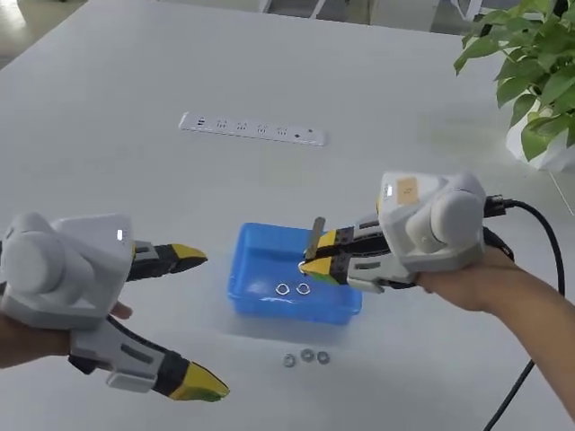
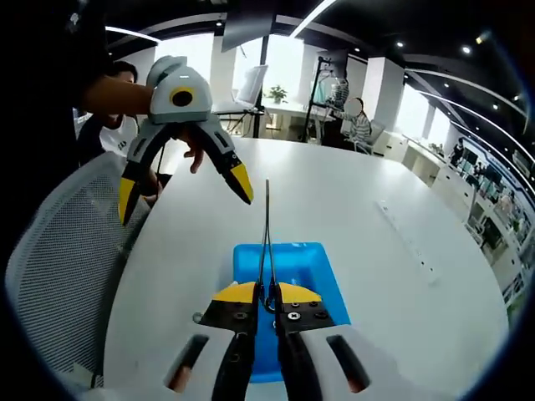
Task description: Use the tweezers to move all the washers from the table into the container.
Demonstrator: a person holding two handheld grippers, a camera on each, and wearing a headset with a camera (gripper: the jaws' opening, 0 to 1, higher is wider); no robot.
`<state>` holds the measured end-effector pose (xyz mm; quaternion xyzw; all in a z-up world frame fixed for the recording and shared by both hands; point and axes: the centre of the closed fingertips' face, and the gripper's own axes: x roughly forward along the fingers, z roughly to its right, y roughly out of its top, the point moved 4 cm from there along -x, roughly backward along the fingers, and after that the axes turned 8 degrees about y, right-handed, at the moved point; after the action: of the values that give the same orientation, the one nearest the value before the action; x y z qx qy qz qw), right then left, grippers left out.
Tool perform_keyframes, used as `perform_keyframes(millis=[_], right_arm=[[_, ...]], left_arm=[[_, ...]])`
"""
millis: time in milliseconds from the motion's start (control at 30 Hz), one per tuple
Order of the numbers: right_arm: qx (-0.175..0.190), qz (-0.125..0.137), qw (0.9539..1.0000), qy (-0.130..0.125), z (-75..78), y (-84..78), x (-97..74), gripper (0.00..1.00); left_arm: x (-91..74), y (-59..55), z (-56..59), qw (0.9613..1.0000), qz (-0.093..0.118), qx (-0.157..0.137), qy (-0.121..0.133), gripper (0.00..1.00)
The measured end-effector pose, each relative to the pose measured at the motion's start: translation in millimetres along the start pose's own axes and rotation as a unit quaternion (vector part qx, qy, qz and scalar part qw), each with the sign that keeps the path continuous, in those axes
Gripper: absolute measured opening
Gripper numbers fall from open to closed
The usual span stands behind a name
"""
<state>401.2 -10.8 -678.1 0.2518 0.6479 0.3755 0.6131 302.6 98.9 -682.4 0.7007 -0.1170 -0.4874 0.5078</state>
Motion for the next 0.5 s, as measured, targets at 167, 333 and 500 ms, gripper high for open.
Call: perform_keyframes(millis=[167, 333, 500], right_arm=[[0.006, -0.005, 1.0, 0.001, 6.4, -11.7, 4.7, 0.07], [0.013, -0.007, 0.9999, 0.001, 12.8, -23.6, 10.2, 0.08], [0.019, -0.011, 0.9998, 0.004, 17.7, -33.5, 16.3, 0.08]], left_arm=[[-0.2, -0.8, -1.6, 1.0, 0.0, -0.001, 0.002, 0.99], [0.1, 1.2, -4.1, 1.0, 0.007, 0.0, 0.004, 0.97], [1.6, 0.8, -7.1, 1.0, 0.007, -0.001, 0.006, 0.98]])
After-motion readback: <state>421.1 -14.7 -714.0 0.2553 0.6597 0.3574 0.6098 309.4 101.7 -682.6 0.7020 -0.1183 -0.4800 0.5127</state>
